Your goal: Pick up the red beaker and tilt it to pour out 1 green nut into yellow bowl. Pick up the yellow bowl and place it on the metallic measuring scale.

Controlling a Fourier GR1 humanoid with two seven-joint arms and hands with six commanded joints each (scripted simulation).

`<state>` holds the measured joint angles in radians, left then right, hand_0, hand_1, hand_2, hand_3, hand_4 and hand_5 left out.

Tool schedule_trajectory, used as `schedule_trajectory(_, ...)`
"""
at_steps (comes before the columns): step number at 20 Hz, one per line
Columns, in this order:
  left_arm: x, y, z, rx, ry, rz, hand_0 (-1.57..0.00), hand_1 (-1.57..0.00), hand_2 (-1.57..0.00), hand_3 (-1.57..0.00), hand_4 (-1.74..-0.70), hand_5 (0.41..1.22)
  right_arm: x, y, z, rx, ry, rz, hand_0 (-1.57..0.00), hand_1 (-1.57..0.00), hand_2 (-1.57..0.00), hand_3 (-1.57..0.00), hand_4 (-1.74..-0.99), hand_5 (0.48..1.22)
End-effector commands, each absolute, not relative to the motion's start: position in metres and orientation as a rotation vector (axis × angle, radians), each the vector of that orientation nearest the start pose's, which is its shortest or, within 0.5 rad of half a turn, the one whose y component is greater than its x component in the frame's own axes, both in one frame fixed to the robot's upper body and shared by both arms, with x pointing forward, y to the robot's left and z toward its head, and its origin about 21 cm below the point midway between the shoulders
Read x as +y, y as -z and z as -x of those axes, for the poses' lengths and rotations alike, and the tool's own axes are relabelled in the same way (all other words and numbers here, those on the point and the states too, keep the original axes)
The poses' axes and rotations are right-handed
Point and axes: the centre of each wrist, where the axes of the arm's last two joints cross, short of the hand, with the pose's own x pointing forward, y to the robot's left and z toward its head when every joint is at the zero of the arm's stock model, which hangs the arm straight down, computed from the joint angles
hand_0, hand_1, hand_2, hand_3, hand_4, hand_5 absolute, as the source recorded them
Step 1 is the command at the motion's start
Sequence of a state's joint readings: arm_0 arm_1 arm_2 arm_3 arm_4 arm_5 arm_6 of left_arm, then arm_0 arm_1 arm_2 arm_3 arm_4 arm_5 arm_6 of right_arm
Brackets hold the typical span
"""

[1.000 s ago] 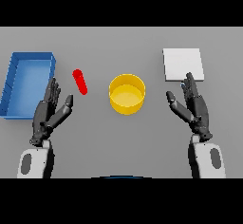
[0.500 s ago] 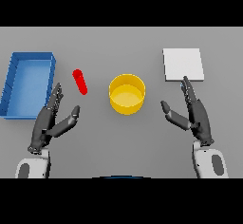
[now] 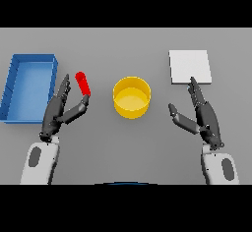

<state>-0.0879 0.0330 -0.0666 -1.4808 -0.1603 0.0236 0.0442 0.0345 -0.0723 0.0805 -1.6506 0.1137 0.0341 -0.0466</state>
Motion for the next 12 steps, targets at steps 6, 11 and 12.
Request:
schedule_trajectory(6,0.207,0.014,-0.305,-1.535,0.207,-0.096,0.0,0.0,0.0,0.0,-1.23,0.636,-0.232,-0.012,-0.242,-1.65,-0.22,0.086,0.0,0.0,0.0,0.0,-1.298,0.628)
schedule_trajectory(11,0.193,0.014,-0.329,-1.528,0.251,-0.137,0.0,0.0,0.0,0.0,-1.22,0.639,-0.229,-0.011,-0.239,-1.655,-0.233,0.097,0.0,0.0,0.0,0.0,-1.303,0.637)
schedule_trajectory(12,0.193,0.017,-0.332,-1.536,0.258,-0.139,0.0,0.0,0.0,0.0,-1.23,0.647,-0.23,-0.012,-0.243,-1.645,-0.231,0.104,0.0,0.0,0.0,0.0,-1.3,0.638)
